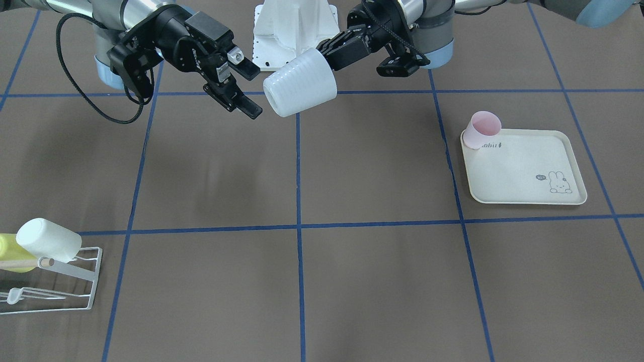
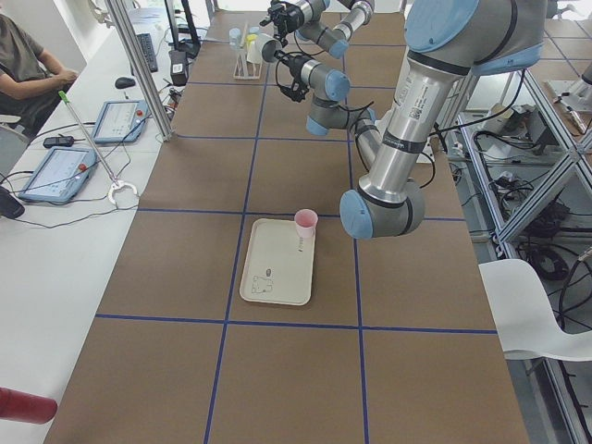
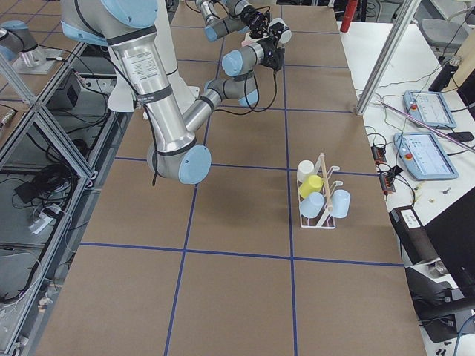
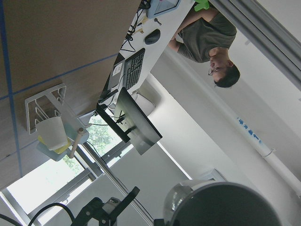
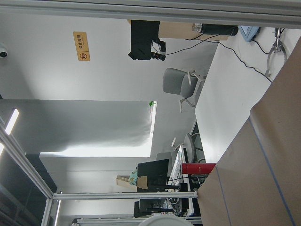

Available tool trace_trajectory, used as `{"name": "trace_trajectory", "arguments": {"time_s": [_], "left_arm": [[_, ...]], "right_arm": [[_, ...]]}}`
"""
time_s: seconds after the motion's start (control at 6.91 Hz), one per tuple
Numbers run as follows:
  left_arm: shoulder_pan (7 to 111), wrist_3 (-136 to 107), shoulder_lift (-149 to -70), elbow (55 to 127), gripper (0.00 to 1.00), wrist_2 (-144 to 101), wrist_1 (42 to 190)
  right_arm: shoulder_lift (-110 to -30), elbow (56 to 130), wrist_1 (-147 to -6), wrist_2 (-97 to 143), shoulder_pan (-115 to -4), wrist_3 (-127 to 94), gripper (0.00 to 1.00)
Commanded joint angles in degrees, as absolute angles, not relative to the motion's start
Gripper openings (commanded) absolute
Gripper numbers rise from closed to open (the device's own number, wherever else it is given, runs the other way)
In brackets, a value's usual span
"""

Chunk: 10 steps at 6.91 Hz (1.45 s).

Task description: Transfer IKEA cup to right arm and place on rack

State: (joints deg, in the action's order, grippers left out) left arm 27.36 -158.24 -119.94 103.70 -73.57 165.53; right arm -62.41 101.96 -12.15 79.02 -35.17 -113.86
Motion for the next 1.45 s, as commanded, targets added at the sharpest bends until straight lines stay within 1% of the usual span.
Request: {"name": "trace_trajectory", "arguments": {"time_s": [0.0, 0.72, 1.3], "left_arm": [[26.6, -158.0, -122.1, 102.1, 0.00, -72.8, 165.5], [23.8, -158.0, -123.5, 101.3, 0.00, -70.2, 165.5], [23.7, -157.9, -124.2, 100.7, 0.00, -70.2, 165.4]], "right_arm": [[-62.4, 101.9, -12.2, 79.0, -34.5, -113.7, 1.00], [-62.4, 101.7, -11.7, 79.0, -34.2, -113.7, 1.00], [-62.3, 101.7, -11.6, 79.0, -33.8, -113.7, 1.00]]}}
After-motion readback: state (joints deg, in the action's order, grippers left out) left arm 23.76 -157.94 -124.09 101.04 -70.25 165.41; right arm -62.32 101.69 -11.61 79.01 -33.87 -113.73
